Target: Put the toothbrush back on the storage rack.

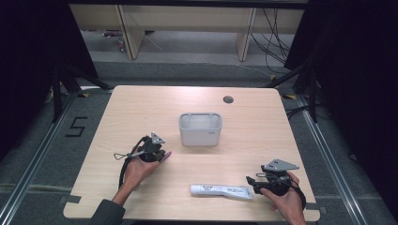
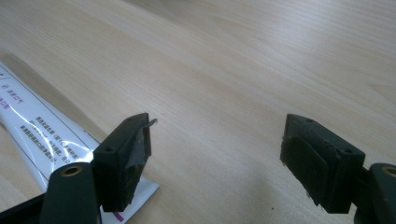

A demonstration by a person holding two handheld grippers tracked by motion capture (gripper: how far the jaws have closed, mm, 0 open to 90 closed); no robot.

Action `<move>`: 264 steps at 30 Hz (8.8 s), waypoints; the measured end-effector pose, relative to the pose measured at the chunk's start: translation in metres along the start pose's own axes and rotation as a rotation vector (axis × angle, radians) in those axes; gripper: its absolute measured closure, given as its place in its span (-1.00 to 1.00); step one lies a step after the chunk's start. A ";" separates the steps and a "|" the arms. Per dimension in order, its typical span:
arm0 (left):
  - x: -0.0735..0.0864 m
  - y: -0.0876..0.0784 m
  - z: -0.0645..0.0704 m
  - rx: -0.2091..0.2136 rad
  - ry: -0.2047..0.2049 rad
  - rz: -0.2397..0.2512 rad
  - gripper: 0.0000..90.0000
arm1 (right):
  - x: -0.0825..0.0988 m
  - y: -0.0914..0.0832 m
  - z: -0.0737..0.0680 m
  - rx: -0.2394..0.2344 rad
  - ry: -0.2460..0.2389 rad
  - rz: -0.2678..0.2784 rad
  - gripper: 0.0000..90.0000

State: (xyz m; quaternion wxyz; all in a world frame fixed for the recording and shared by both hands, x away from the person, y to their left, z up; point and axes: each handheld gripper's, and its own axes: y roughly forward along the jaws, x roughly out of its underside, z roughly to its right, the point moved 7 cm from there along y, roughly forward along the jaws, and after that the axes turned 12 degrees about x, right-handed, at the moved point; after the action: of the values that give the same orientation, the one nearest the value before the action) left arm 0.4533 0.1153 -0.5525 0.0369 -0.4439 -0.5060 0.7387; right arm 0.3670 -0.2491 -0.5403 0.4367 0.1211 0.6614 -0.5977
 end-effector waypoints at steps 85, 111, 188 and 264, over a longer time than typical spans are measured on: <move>0.091 -0.073 0.071 0.153 0.219 -0.144 0.92 | -0.002 -0.001 0.002 0.020 -0.016 0.016 -0.44; 0.060 -0.080 0.057 0.156 0.165 -0.152 0.41 | -0.003 -0.001 0.002 0.011 -0.013 0.020 -0.44; 0.037 -0.034 0.031 0.170 0.196 -0.462 0.82 | -0.002 -0.001 -0.001 -0.006 0.015 0.003 -0.43; -0.085 -0.098 0.004 0.139 0.004 0.445 0.82 | -0.004 0.001 0.004 0.009 0.001 0.023 -0.43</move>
State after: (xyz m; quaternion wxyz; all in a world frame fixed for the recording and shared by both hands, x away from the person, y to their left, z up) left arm 0.4633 0.1169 -0.4234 -0.0954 -0.5422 -0.3438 0.7607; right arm 0.3723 -0.2510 -0.5378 0.4426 0.1310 0.6576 -0.5953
